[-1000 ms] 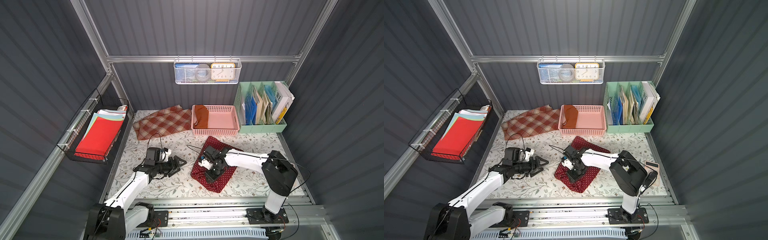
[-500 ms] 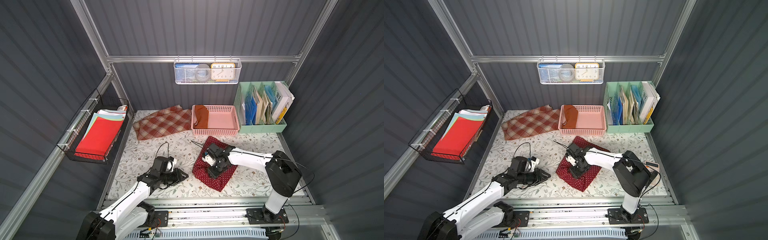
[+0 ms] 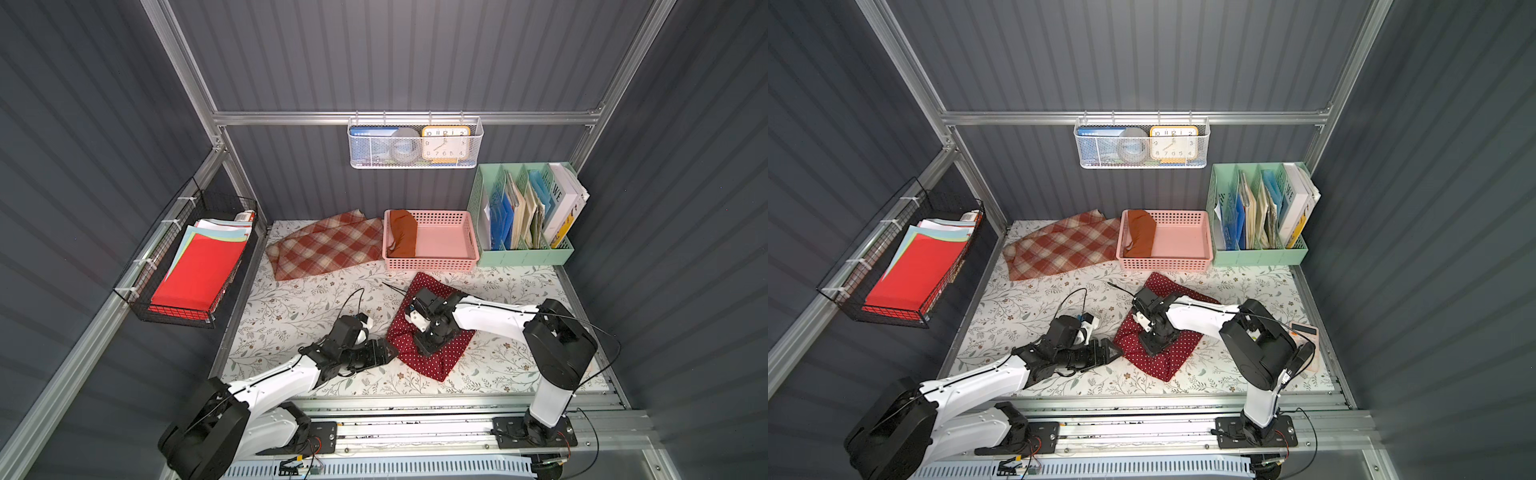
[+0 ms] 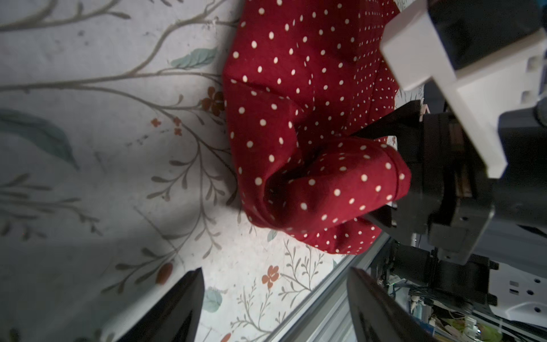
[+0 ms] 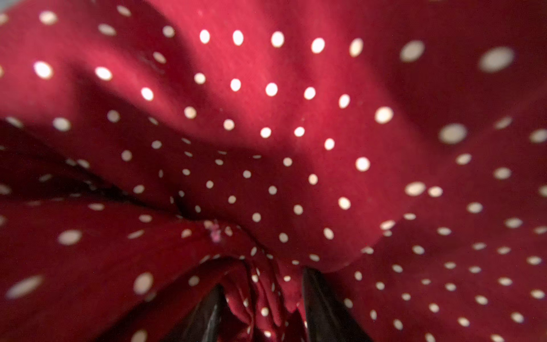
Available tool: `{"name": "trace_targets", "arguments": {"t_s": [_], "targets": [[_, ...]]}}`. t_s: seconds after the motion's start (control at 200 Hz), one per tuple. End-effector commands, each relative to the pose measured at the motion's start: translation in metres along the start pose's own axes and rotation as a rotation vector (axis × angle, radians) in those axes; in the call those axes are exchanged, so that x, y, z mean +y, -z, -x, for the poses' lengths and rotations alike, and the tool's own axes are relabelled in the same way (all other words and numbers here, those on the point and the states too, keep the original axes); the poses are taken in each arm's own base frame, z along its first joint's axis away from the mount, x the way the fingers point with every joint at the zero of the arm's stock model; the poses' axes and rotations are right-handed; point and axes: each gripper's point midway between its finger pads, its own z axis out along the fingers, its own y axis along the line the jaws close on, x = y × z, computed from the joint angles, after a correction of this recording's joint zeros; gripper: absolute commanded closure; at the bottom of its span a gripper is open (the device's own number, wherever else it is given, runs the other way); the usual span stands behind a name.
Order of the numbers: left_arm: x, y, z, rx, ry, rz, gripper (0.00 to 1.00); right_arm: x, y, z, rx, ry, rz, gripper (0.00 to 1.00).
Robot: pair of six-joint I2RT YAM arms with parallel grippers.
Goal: Roll up the skirts
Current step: Roll the skirt at the center of the board.
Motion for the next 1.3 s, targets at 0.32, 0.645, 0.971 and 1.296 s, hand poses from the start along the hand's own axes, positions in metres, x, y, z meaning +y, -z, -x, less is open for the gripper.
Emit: {"name": "trace_targets", "arguments": {"t_s": [0.32, 0.645, 0.971, 1.296], "targets": [[0.027, -0.033, 0.031, -0.169, 0.041, 0.1, 0.2, -0.003, -0.007, -0.009, 0.02, -0.039, 0.035, 0.51], [0.033, -0.053, 0.022, -0.166, 0.125, 0.081, 0.27, -0.006, -0.013, -0.016, 0.038, -0.074, 0.05, 0.51], [0.057, -0.049, -0.011, -0.091, 0.065, 0.174, 0.38, -0.012, -0.013, -0.016, 0.031, -0.095, 0.067, 0.51], [0.032, -0.05, 0.024, -0.189, 0.023, 0.173, 0.91, -0.014, 0.01, -0.016, -0.029, -0.135, 0.046, 0.49]]}}
